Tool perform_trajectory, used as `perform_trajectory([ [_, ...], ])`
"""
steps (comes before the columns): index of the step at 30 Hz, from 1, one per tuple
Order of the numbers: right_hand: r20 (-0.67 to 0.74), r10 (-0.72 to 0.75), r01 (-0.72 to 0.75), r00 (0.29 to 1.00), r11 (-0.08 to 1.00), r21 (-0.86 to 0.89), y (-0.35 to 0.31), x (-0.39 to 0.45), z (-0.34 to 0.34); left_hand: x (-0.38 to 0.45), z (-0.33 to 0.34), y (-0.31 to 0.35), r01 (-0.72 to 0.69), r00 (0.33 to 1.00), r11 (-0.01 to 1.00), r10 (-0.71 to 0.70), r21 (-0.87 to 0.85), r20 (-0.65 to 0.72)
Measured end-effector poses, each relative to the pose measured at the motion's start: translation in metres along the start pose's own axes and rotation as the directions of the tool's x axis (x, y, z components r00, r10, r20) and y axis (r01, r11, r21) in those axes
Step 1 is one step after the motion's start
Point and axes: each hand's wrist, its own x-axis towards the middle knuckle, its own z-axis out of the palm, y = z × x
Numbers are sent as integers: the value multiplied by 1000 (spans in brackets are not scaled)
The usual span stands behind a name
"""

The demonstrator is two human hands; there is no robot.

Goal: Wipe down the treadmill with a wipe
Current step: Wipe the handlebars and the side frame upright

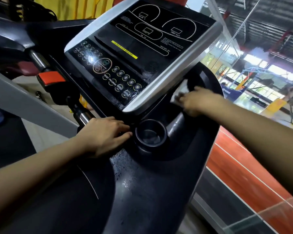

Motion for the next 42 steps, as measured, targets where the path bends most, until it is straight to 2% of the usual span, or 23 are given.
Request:
perform_trajectory([
  [2, 48, 31, -30, 998, 999, -10, 5, -2, 0, 2, 0, 2, 27, 999, 1000, -27, -13, 20],
  [5, 207, -212, 200, 955, 977, 74, -40, -24, -2, 1, -4, 7, 83, 996, 995, -81, -59, 34],
  [7, 237, -329, 309, 914, 943, 121, -60, -42, -6, 0, -5, 11, 116, 993, 991, -114, -70, 35],
  [9, 305, -319, 309, 897, 947, 84, -47, -41, -12, 0, -4, 14, 136, 991, 989, -135, -64, 26],
  [10, 320, -273, 252, 907, 962, 107, -32, -34, -14, 0, -3, 14, 146, 989, 987, -145, -63, 22],
  [13, 136, -76, 69, 988, 996, 56, 10, -20, -19, -1, -1, 18, 167, 986, 984, -167, -55, 10],
  [15, 7, -133, 134, 991, 990, -46, 3, -30, -19, -2, 0, 19, 168, 986, 984, -169, -56, -17],
  [16, 11, -185, 185, 983, 983, 12, -4, -34, -19, -1, 0, 20, 168, 985, 984, -170, -59, -29],
  [18, 162, -271, 240, 949, 952, 187, -32, -42, -22, -1, -1, 21, 181, 982, 982, -184, -58, -43],
  [20, 183, -337, 319, 924, 940, 121, -54, -42, -15, -2, -1, 22, 188, 980, 981, -190, -41, -54],
  [21, 178, -319, 293, 931, 943, 159, -50, -38, -14, -2, -2, 24, 186, 980, 982, -187, -35, -60],
  [23, 207, -137, 101, 969, 979, 175, -36, -26, -11, -3, -3, 26, 189, 978, 981, -192, -43, -78],
  [26, 86, 24, -21, 996, 999, -34, 2, -2, -18, -2, -2, 25, 209, 972, 977, -213, -51, -98],
  [27, 70, 31, -27, 997, 998, -62, 8, 5, -20, -2, -1, 24, 211, 971, 976, -215, -43, -104],
  [29, 50, -34, 34, 998, 999, 3, 6, 10, -22, -2, 2, 22, 208, 970, 978, -210, -29, -123],
  [31, -39, -92, 93, 995, 995, 35, -4, 16, -31, -1, 3, 22, 204, 970, 979, -205, -20, -133],
  [33, 42, -202, 202, 979, 979, 5, -19, 12, -35, -1, 3, 22, 196, 972, 980, -197, -18, -127],
  [34, 74, -259, 264, 963, 962, -75, -28, 11, -31, -1, 2, 22, 189, 974, 982, -190, -20, -125],
  [37, 50, -388, 382, 920, 919, 99, -47, 32, -14, -3, 0, 23, 168, 977, 986, -168, -10, -129],
  [38, 85, -384, 370, 919, 917, 147, -50, 39, -7, -4, -1, 22, 161, 979, 987, -160, -2, -123],
  [39, 100, -338, 315, 936, 930, 190, -47, 34, -7, -3, 0, 22, 150, 983, 989, -149, 6, -110],
  [41, 163, -173, 101, 971, 921, 376, -32, 5, -21, -2, 0, 20, 131, 987, 991, -129, 15, -92],
  [42, 155, -199, 123, 968, 909, 397, -31, -13, -28, -2, 1, 19, 129, 988, 992, -128, 14, -85],
])
